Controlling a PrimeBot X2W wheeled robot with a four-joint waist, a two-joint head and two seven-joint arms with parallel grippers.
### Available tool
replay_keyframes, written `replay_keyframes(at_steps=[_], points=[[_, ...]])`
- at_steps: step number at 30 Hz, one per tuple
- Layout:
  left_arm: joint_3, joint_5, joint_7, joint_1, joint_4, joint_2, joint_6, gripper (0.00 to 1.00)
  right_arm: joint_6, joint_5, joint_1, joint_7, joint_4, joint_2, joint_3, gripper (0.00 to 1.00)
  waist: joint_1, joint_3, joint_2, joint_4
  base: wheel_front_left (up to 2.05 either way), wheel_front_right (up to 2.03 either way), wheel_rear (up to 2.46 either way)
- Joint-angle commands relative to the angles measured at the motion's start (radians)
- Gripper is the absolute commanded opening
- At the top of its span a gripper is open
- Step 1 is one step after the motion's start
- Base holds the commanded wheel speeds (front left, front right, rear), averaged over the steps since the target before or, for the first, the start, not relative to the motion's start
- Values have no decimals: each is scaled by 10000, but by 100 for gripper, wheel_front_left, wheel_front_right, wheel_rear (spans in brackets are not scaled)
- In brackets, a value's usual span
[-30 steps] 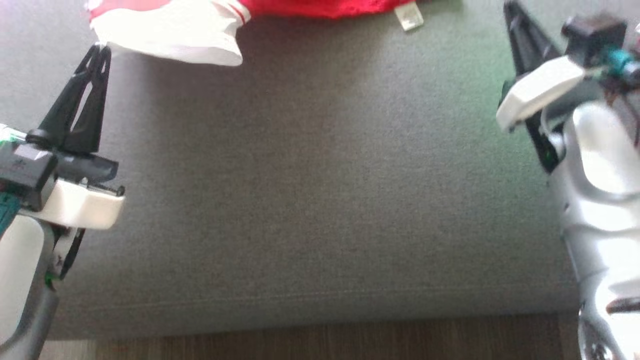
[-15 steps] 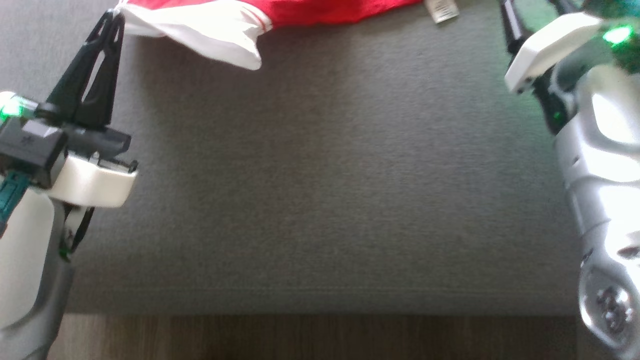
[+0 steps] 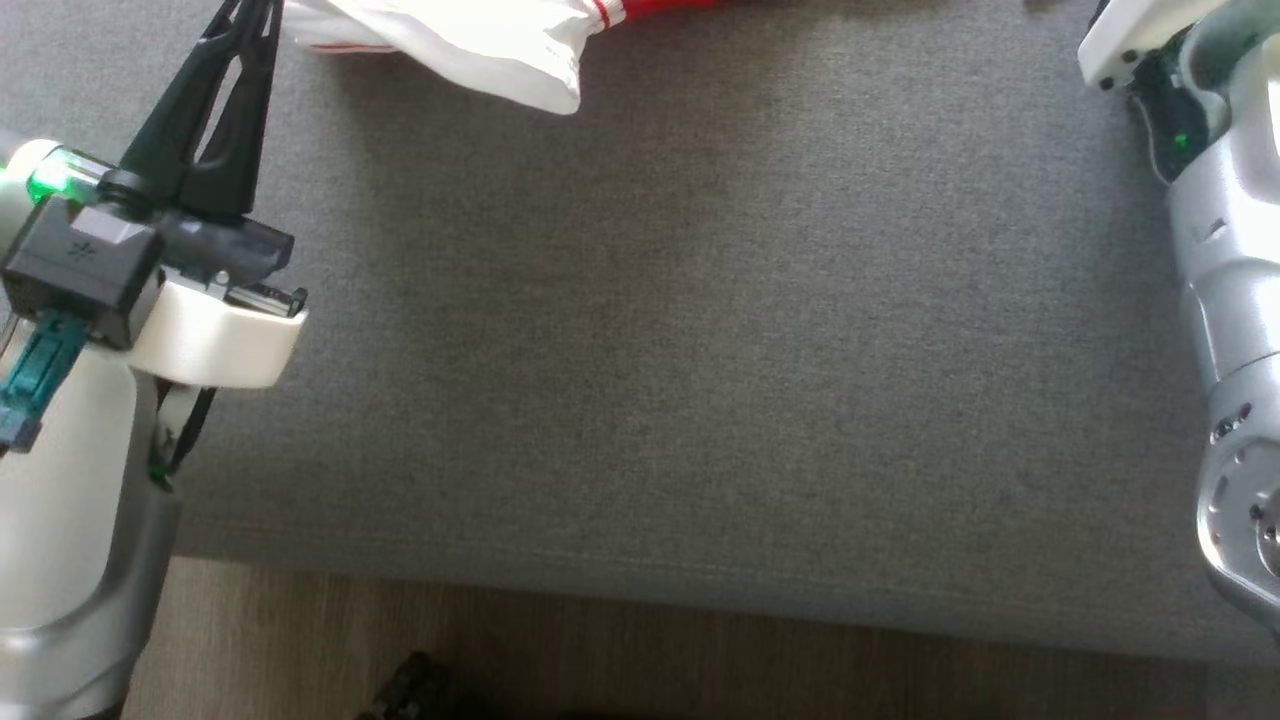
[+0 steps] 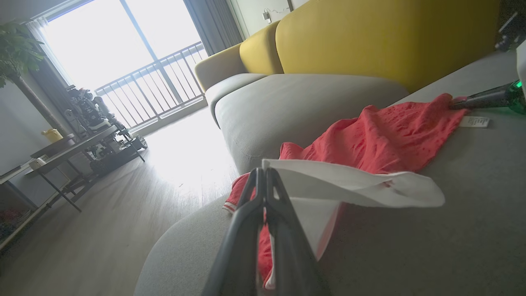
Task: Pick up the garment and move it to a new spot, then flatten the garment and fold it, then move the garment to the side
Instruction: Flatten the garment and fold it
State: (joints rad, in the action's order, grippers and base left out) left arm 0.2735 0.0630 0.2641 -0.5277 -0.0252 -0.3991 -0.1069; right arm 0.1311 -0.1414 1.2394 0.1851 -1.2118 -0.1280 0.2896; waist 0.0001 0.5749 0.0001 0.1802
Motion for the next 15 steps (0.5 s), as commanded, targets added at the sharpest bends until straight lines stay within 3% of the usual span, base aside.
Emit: replay_keyframes(at_steps=[1,9,15], points=[[-561,-74,-24,-366,-252,-319,-19,0,-4,-122,-213,-25,-103,334,-36,0,-1,-41,-1,-22,0,0,0],[-1029,-175,-24,62,-521,-367,12,0,-4,-362,-509,284,-177,400,241,0,-1,-582,-1,-510,0,0,0],[-1109,-178,-24,796,-785,-566,-52,0,-4,-114,-860,386,-296,315,-164,0,-1,-1238,-1,-982,0,0,0]])
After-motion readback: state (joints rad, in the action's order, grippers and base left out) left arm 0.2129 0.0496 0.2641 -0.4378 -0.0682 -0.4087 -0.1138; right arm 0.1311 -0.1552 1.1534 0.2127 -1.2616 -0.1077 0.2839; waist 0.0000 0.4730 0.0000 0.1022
